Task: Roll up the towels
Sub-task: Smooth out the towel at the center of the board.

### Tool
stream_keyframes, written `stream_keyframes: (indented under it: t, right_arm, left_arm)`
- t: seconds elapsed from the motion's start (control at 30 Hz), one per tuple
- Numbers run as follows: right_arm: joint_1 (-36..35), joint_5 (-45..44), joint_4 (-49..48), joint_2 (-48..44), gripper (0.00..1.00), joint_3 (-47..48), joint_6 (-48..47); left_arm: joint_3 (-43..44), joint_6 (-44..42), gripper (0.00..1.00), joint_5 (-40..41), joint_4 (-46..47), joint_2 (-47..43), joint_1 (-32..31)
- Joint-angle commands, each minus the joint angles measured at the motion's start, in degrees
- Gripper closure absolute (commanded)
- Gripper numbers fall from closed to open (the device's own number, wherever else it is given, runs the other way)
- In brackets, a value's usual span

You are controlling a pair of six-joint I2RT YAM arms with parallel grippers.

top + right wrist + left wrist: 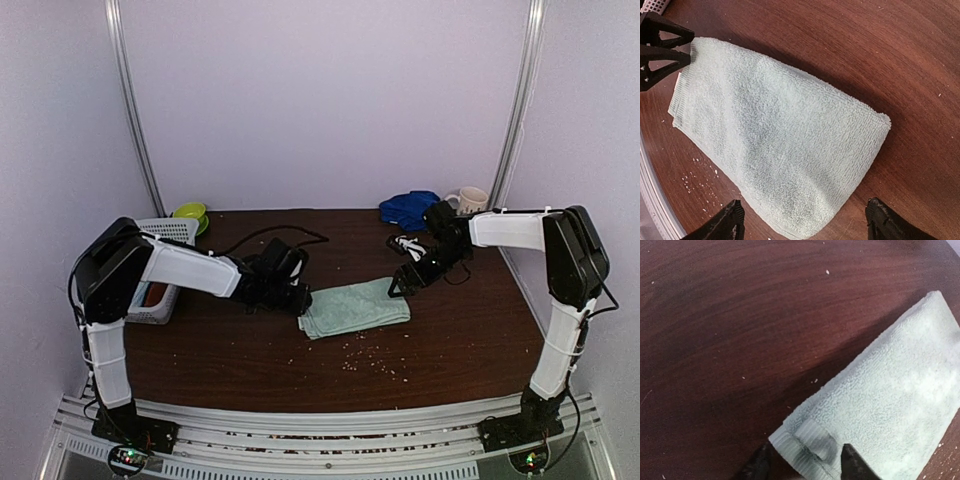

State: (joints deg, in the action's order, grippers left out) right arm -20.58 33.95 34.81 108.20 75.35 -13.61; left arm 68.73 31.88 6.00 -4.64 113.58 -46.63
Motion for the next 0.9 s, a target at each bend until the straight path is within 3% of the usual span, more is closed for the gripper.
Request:
stream_keyframes:
  t: [0.0,0.07,0.33,0.53,0.87]
  right_arm:
    - [-0.1,0.2,-0.4,0.3,0.16,-0.9,-0.5]
    - [-0.2,1.5,-0.4,0.1,0.16,-0.9,-0.5]
    - [-0.8,10.3,-2.8,0.8,0.16,-1.6,0.9]
    - [-0.8,13.5,-5.2,2.1,0.16,-1.9,2.8]
    - [-0.8,14.2,-7.2,5.2,0.16,-2.1,4.9]
  left_arm:
    - [0.3,-1.1,0.42,2.1,0.1,-4.5,0.4]
    - [-0.5,-0.7,0.37,2.0,0.1,-6.4,0.4]
    - [-7.6,6.4,0.35,-2.3,5.6,-14.0,-4.5]
    - [-12.7,13.3,0.35,-7.3,13.5,-13.1,-7.9]
    - [-13.7,16.6,0.34,-7.0,16.0,-9.8,-10.1]
